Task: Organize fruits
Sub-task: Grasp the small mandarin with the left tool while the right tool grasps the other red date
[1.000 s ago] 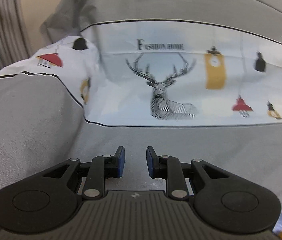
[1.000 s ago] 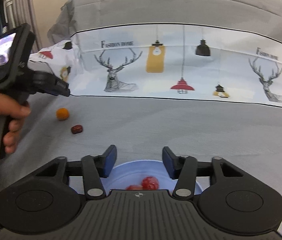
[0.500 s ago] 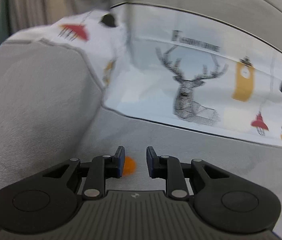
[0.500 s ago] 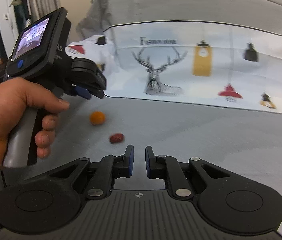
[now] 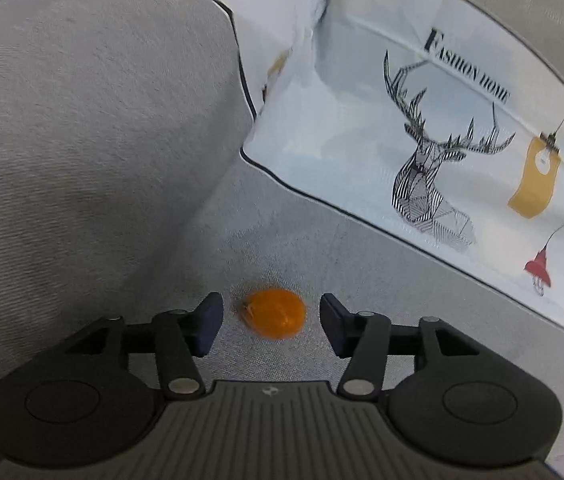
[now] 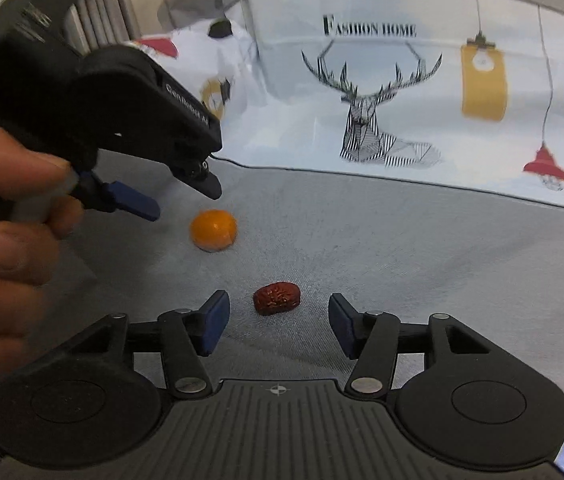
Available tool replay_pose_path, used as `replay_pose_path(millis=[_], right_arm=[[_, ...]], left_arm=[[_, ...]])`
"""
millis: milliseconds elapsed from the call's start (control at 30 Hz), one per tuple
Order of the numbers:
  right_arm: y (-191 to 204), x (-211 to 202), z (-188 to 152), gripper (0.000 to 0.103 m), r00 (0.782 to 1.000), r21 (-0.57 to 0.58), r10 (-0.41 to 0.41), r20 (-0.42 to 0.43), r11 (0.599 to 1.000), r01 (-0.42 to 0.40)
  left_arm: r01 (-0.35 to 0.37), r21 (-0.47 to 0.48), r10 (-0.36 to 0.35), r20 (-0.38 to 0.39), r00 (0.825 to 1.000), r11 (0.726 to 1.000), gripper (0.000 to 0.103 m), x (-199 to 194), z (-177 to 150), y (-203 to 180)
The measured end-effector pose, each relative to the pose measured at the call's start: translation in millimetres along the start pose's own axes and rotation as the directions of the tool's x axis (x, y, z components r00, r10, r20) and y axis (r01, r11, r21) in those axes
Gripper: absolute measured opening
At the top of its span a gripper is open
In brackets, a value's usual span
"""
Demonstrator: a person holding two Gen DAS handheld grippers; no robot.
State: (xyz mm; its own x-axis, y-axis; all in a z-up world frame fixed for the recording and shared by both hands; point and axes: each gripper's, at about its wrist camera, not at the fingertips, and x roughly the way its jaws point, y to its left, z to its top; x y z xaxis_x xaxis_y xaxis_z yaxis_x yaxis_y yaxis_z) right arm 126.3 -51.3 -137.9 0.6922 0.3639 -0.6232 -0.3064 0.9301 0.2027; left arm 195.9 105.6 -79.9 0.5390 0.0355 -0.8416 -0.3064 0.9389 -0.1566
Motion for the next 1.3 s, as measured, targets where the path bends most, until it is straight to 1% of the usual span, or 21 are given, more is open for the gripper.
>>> replay_pose_path(millis=[100, 200, 267, 300, 367, 433, 467, 500, 567, 667, 767, 833, 900, 967, 1067, 1133, 1233, 1300], right_arm=[[3, 18, 2, 0.057, 1.000, -0.026, -0.002, -0.019, 1.000, 0.001], [6, 31, 2, 0.057, 0.999, -0.051, -0.016, -0.043, 0.999, 0.014], [8, 35, 1, 0.055, 0.999, -0.073, -0.029, -0.034, 0.997, 0.026], [9, 35, 0, 0.045, 0.999, -0.089, -0.040, -0.026, 0.995, 0.038], [10, 35, 0, 0.035, 0.999, -0.111, -0.053, -0.012, 0.992, 0.051], [7, 34, -1, 0.035, 0.999, -0.102, -0.043, -0.007, 0.994, 0.042], [6, 32, -1, 0.035, 0.999, -0.101, -0.045, 0.000, 0.994, 0.045], [6, 29, -1, 0.035, 0.999, -0.104, -0.053, 0.010, 0.993, 0.054], [4, 24, 2, 0.035, 0.998, -0.102, -0.060, 0.025, 0.993, 0.062], [1, 6, 7, 0.035, 0.998, -0.078, -0.049, 0.049, 0.996, 0.053], [0, -16, 13, 0.035, 0.996, -0.092, -0.048, 0.075, 0.994, 0.055], [-3, -33, 17, 0.035, 0.994, -0.098, -0.062, 0.088, 0.993, 0.071], [-8, -52, 17, 0.035, 0.993, -0.069, -0.069, 0.100, 0.995, 0.076], [-11, -72, 12, 0.035, 0.992, -0.043, -0.075, 0.105, 0.996, 0.079], [-9, -102, 3, 0.035, 0.990, -0.047, -0.089, 0.112, 0.994, 0.094], [-9, -124, 0, 0.035, 0.987, -0.056, -0.102, 0.127, 0.992, 0.110], [-15, -163, -1, 0.035, 0.979, -0.052, -0.121, 0.166, 0.990, 0.131], [-21, -188, -3, 0.035, 0.972, -0.052, -0.137, 0.192, 0.987, 0.150]], left_arm=[[-0.001, 0.047, 0.002, -0.019, 1.000, 0.999, 0.065, 12, 1, -7], [-0.030, 0.115, 0.033, -0.027, 0.999, 0.993, 0.065, 23, 0, -16], [-0.039, 0.155, 0.046, -0.044, 0.998, 0.987, 0.065, 31, -2, -19], [-0.043, 0.168, 0.052, -0.050, 0.997, 0.985, 0.065, 35, -3, -20], [-0.054, 0.191, 0.066, -0.059, 0.996, 0.980, 0.064, 42, -6, -22], [-0.067, 0.205, 0.080, -0.059, 0.995, 0.976, 0.056, 46, -7, -24], [-0.071, 0.213, 0.084, -0.052, 0.995, 0.975, 0.054, 46, -8, -23], [-0.074, 0.215, 0.086, -0.047, 0.995, 0.974, 0.045, 45, -7, -23], [-0.078, 0.204, 0.088, -0.039, 0.995, 0.976, 0.045, 41, -8, -20], [-0.094, 0.182, 0.098, -0.012, 0.995, 0.979, 0.045, 31, -10, -17], [-0.098, 0.173, 0.098, 0.009, 0.995, 0.980, 0.045, 19, -14, -18], [-0.094, 0.169, 0.093, 0.018, 0.996, 0.981, 0.045, 9, -19, -18], [-0.099, 0.176, 0.096, 0.028, 0.995, 0.979, 0.045, 0, -27, -19], [-0.095, 0.202, 0.089, 0.038, 0.995, 0.975, 0.045, -9, -35, -24], [-0.074, 0.245, 0.057, 0.076, 0.995, 0.967, 0.045, -28, -48, -31], [-0.046, 0.292, 0.011, 0.118, 0.993, 0.955, 0.045, -47, -59, -36], [-0.012, 0.375, -0.064, 0.188, 0.980, 0.927, 0.045, -81, -78, -45], [0.018, 0.409, -0.111, 0.205, 0.972, 0.912, 0.045, -105, -92, -51]])
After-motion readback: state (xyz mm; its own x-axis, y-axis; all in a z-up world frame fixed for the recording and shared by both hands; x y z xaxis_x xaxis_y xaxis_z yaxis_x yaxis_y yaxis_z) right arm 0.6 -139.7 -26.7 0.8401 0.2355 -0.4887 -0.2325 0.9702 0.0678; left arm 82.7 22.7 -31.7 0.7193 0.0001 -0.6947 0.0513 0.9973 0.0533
